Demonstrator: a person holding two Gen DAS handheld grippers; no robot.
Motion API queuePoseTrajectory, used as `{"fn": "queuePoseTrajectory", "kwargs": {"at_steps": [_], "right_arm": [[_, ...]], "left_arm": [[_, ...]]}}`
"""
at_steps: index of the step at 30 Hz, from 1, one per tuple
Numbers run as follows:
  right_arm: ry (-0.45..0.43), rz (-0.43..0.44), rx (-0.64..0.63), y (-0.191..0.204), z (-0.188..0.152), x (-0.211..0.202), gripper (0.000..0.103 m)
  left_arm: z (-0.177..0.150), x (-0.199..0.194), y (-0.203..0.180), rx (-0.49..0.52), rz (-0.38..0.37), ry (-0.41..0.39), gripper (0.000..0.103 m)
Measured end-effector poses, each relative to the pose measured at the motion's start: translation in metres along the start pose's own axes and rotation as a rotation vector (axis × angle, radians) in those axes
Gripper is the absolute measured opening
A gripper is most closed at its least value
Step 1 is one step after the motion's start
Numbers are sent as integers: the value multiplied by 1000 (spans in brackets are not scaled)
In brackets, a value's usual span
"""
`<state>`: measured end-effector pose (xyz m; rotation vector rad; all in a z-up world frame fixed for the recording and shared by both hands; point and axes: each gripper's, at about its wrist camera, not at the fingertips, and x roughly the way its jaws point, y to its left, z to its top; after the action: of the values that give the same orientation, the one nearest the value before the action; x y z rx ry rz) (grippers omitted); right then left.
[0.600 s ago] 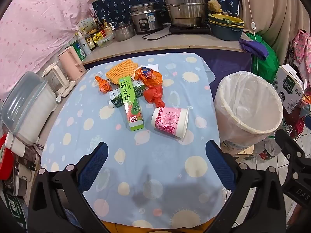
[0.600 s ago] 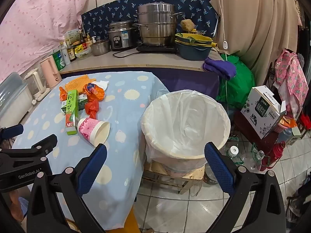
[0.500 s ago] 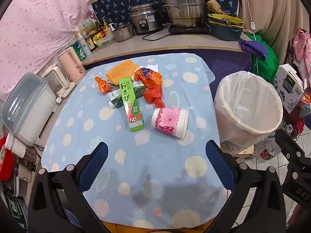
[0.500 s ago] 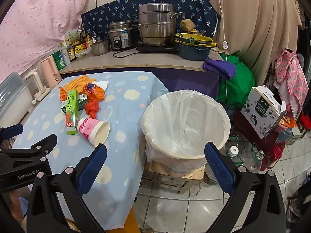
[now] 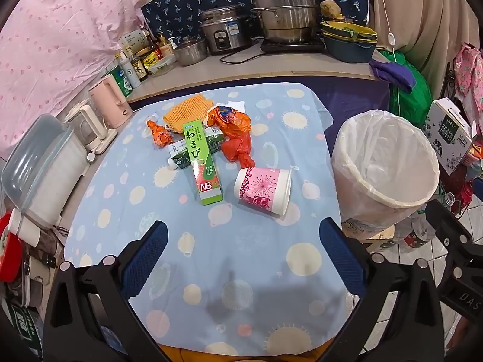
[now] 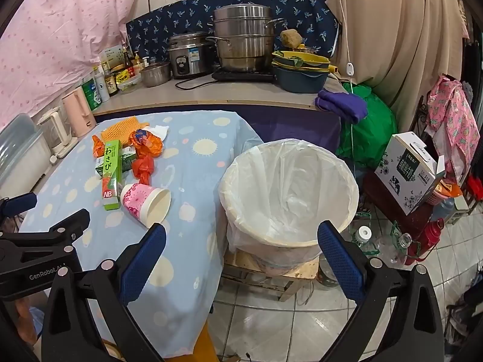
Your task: Collect trash
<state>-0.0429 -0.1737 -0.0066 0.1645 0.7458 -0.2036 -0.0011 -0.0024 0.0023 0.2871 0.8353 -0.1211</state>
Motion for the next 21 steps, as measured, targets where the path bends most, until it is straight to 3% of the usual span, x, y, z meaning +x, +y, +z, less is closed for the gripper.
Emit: {"fn": "queuePoseTrajectory", "kwargs": {"at_steps": [21], "right_arm": [[-1,0,2,3,1,-2,96]], "left_arm": [[-1,2,-3,0,0,-2,96]]}}
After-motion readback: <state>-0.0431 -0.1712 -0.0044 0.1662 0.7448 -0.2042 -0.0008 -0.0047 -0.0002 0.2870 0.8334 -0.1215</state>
